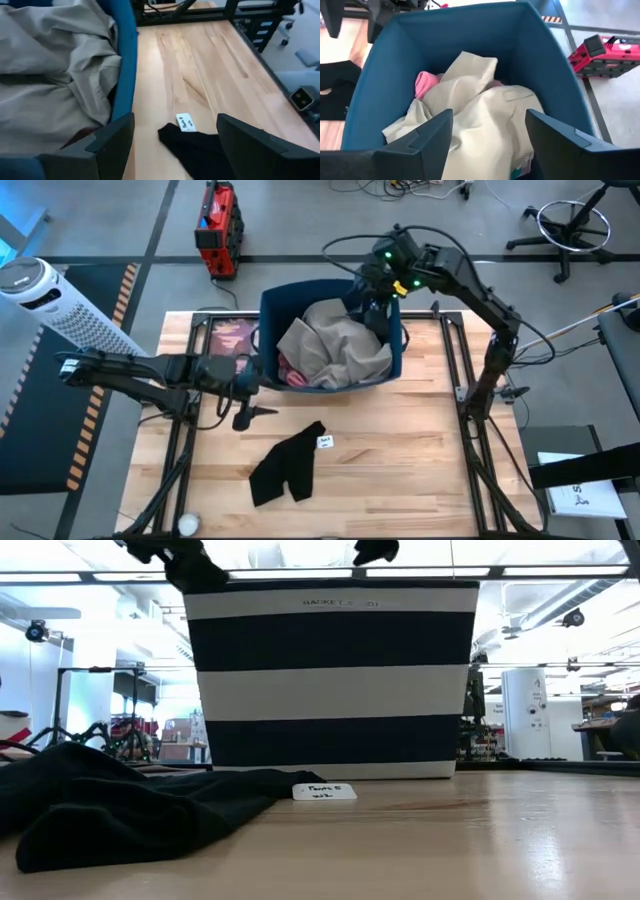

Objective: Sort clothes
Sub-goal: Put the black shorts into the blue bin

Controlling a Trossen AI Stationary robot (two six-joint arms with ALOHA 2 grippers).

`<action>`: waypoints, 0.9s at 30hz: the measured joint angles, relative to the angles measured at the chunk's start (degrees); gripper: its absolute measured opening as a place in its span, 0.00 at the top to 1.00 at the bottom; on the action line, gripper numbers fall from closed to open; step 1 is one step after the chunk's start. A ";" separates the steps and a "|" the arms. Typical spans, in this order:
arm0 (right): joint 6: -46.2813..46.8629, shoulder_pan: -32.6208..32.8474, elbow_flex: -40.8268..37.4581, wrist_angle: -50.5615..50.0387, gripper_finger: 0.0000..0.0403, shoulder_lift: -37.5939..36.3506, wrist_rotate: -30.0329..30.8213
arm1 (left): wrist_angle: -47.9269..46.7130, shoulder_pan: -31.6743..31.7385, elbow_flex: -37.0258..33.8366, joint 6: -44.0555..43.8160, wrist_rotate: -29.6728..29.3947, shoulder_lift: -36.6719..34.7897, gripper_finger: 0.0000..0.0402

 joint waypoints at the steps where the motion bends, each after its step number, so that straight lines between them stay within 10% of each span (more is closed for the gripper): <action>1: 0.02 0.00 0.00 0.09 0.41 -0.45 0.00 | -0.28 -0.52 0.00 0.09 -1.37 -0.28 0.32; 11: 0.00 0.00 -0.02 1.13 0.39 -1.84 0.02 | 0.02 -1.03 4.00 5.40 -8.83 -1.04 0.32; 18: 0.33 1.23 -0.02 -0.02 0.46 -1.84 0.13 | -1.85 -1.86 4.24 3.89 4.10 -0.19 0.32; 27: -1.83 11.50 -3.57 -3.69 0.66 -4.78 0.04 | -1.44 -9.93 -2.18 -1.84 1.16 7.62 0.32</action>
